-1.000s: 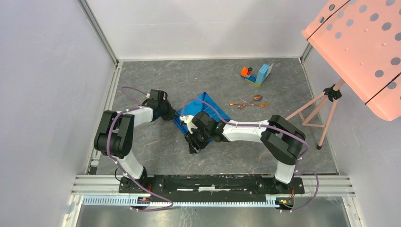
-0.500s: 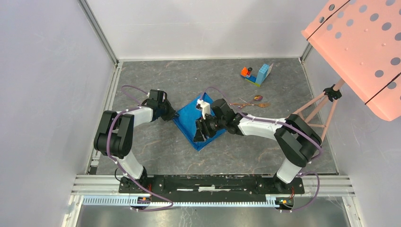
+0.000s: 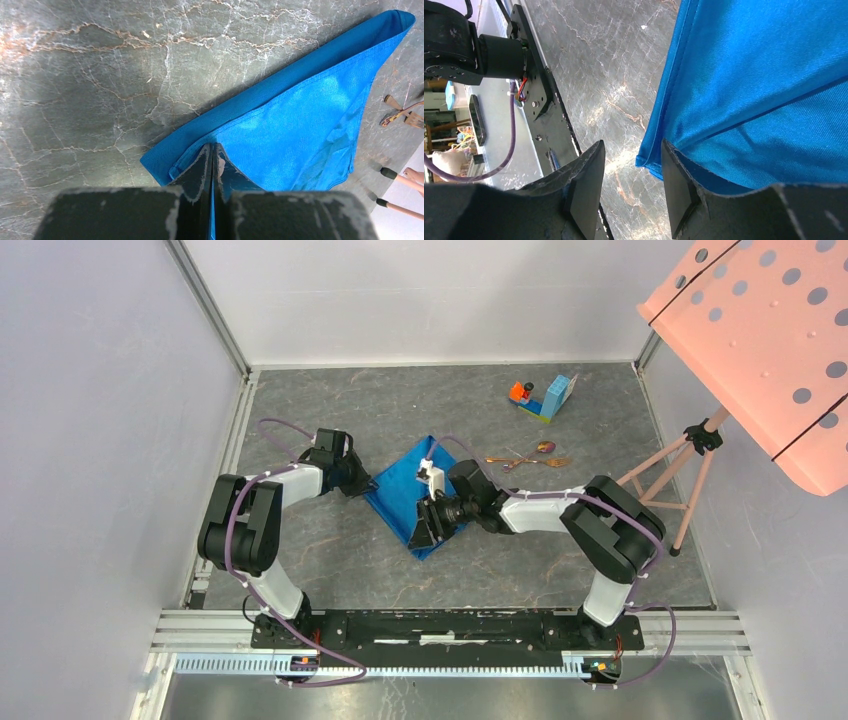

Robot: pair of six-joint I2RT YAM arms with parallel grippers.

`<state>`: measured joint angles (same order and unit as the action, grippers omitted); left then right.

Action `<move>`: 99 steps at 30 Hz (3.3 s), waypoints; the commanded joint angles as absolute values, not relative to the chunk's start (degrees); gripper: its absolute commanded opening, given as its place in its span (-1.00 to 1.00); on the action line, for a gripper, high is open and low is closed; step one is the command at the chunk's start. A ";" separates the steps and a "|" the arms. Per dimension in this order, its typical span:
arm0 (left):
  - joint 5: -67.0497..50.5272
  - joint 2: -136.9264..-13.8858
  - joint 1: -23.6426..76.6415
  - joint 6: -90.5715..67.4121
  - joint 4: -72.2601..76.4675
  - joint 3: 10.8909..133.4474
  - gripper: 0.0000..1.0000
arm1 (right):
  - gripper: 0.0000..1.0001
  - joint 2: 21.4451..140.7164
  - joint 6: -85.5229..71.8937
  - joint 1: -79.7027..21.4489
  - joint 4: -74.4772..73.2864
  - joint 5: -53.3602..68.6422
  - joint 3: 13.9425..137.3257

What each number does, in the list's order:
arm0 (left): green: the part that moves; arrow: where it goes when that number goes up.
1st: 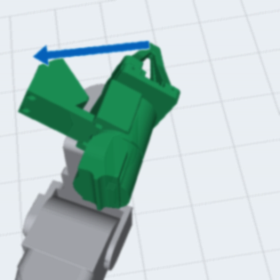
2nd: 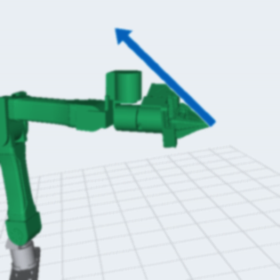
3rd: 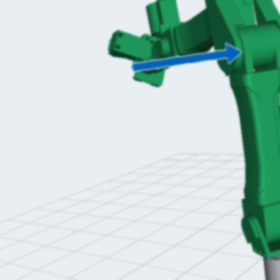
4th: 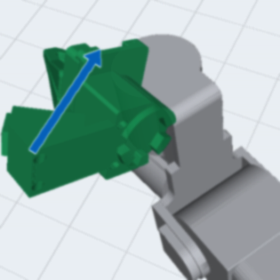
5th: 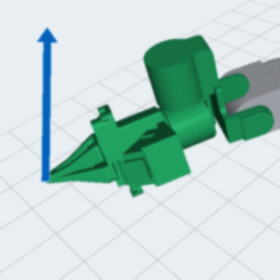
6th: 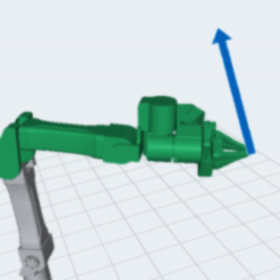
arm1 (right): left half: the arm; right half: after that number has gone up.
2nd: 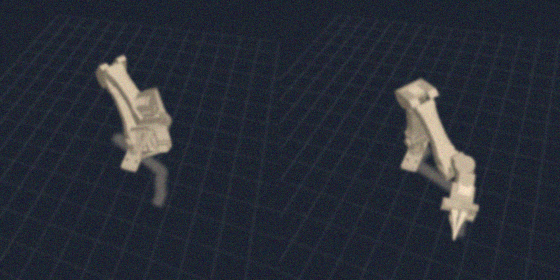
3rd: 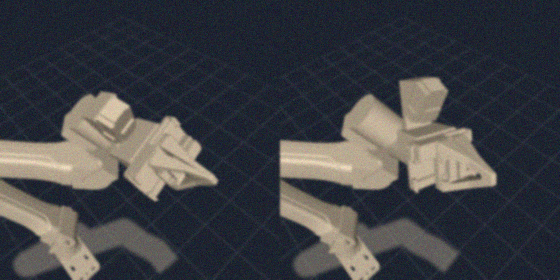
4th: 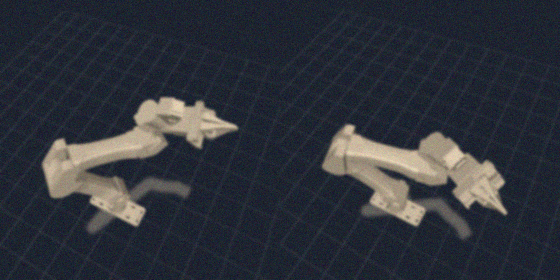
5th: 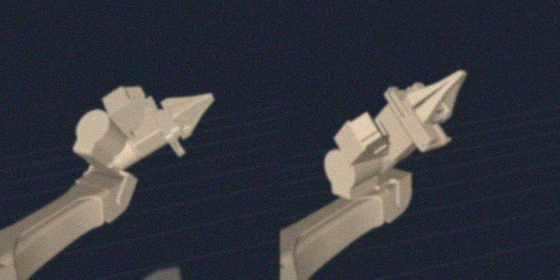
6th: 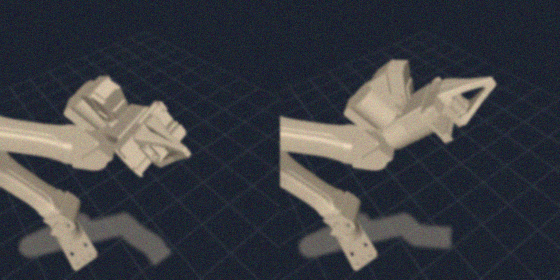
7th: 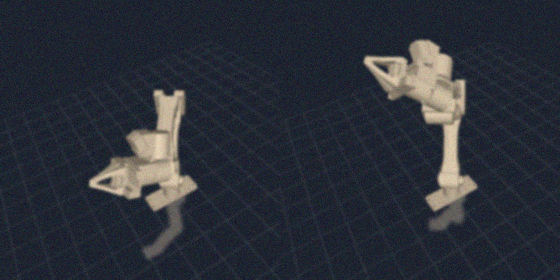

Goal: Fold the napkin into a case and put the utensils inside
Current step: Smooth out the upper triangle-folded napkin at the center of the board, then pick up the upper triangle-folded napkin from the center of the board.

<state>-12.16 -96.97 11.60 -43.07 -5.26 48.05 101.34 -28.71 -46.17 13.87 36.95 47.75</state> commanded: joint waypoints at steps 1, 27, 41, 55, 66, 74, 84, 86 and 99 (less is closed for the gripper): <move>-11.34 -96.61 11.26 -39.45 -8.66 48.27 -0.95 | 0.03 101.19 -28.53 -45.96 17.32 37.00 46.96; -10.93 -97.27 11.25 -39.57 -8.60 48.25 -0.95 | -0.15 107.99 -33.56 -46.91 25.18 40.43 42.77; -11.51 -98.22 11.25 -38.66 -10.06 49.63 -0.95 | 0.38 105.11 -30.07 -34.77 21.09 38.32 59.64; -11.35 -100.27 11.25 -38.03 -10.76 50.49 -0.95 | 0.39 127.06 -35.46 -31.23 24.60 38.74 84.46; -11.02 -101.25 11.25 -37.63 -10.61 50.10 -0.95 | 0.39 137.76 -36.79 -25.76 30.83 38.81 86.44; -9.82 -100.66 11.30 -36.14 -12.95 52.10 -0.95 | 0.50 134.15 -30.19 -22.50 19.67 40.93 92.48; -18.27 -91.72 11.45 -35.27 -20.90 62.87 -0.75 | 0.61 101.70 -8.85 -29.54 -10.25 18.77 78.26; -17.99 -88.37 11.36 -33.60 -24.20 64.79 -0.50 | 0.60 96.32 -6.37 -34.14 -12.38 12.86 72.15; -18.97 -55.62 4.40 -35.73 -31.23 47.16 0.21 | 0.14 100.23 -3.61 -59.79 -31.72 -1.03 74.46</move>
<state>-17.06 -61.73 5.67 -35.16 -27.33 52.84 95.74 -4.73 -56.99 -24.18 4.40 70.15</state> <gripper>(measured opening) 0.588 0.578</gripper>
